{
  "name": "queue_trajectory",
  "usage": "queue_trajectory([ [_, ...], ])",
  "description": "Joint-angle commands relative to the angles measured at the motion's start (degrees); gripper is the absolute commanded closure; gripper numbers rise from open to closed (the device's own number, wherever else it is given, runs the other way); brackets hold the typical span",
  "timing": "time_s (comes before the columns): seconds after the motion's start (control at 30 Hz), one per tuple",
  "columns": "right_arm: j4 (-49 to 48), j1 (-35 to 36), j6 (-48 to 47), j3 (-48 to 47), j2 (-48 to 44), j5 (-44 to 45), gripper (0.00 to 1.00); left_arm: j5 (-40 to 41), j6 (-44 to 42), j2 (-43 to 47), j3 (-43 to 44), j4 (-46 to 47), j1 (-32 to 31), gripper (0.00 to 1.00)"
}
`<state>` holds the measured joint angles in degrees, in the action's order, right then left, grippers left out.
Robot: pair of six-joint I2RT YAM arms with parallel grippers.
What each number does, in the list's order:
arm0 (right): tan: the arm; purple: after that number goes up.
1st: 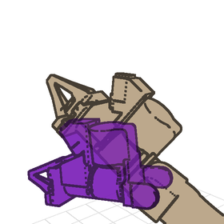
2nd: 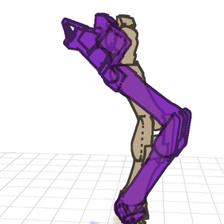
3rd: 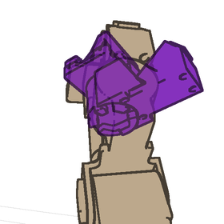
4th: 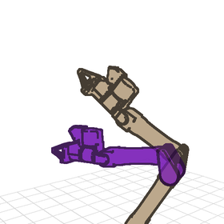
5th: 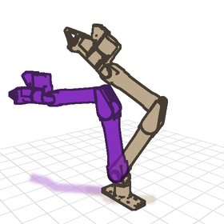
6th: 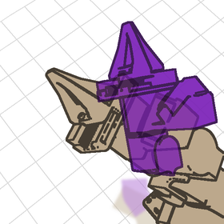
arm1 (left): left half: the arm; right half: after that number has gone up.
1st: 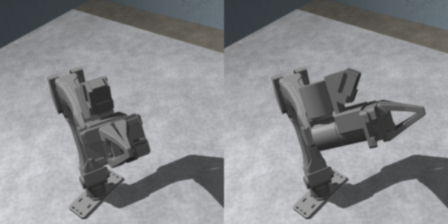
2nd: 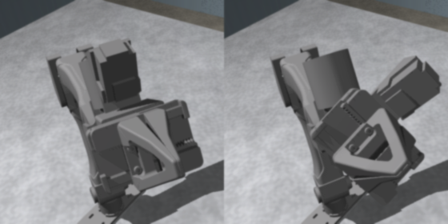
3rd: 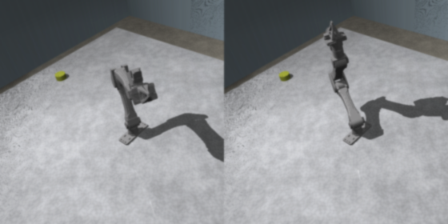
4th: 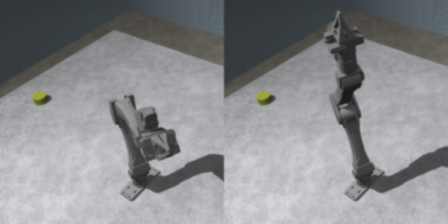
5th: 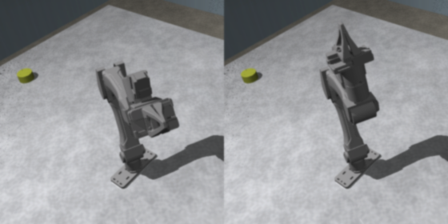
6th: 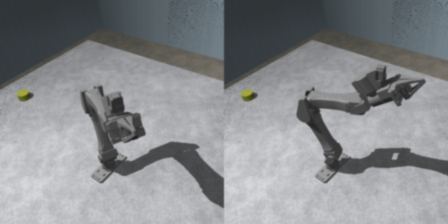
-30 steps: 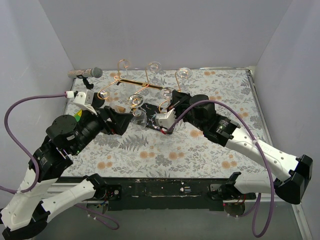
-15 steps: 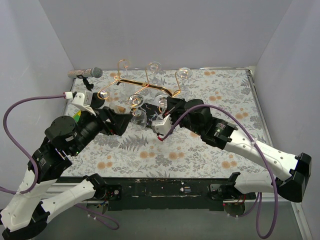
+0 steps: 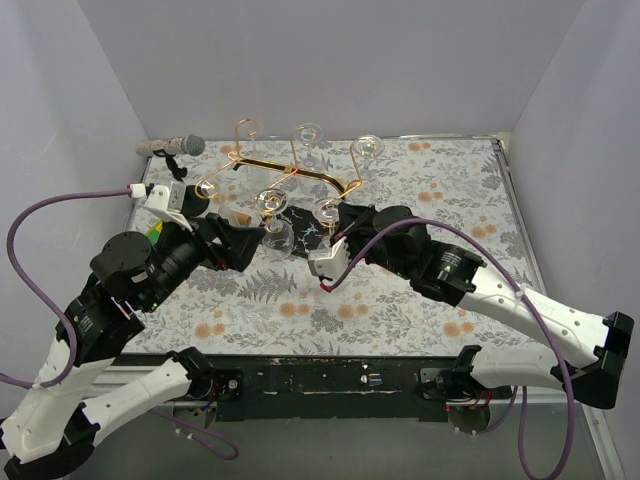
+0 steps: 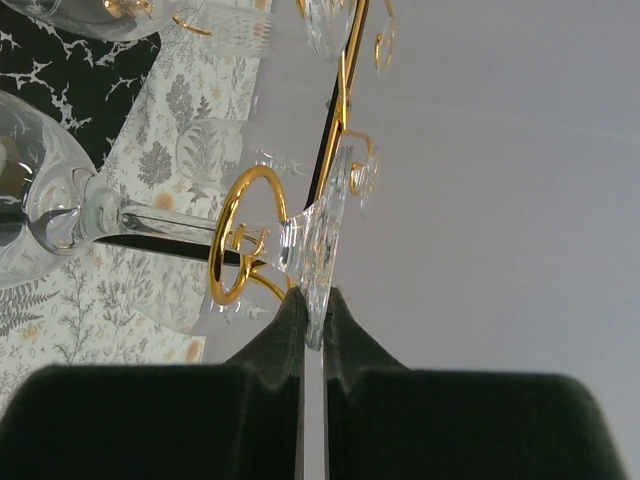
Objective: Place the wine glass upside down on the wine glass rack
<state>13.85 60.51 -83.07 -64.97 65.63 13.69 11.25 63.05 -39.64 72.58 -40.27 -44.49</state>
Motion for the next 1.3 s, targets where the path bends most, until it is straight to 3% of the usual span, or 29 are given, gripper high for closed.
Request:
queue_trajectory([
  [0.0, -1.9, 0.2, 2.0, -1.8, -3.4, 2.0, 0.99, 0.9, 0.0, -0.1, -0.4, -0.3, 0.0, 0.02],
  [0.53, 0.3, -0.1, 7.1, 0.4, -3.0, 3.4, 0.99, 0.0, 0.7, 1.0, -1.6, -0.4, 0.0, 0.02],
  [1.27, 9.7, -0.3, 10.6, -4.5, -1.5, 0.5, 0.99, 0.8, 1.0, 2.5, -2.1, -1.7, 0.0, 0.02],
])
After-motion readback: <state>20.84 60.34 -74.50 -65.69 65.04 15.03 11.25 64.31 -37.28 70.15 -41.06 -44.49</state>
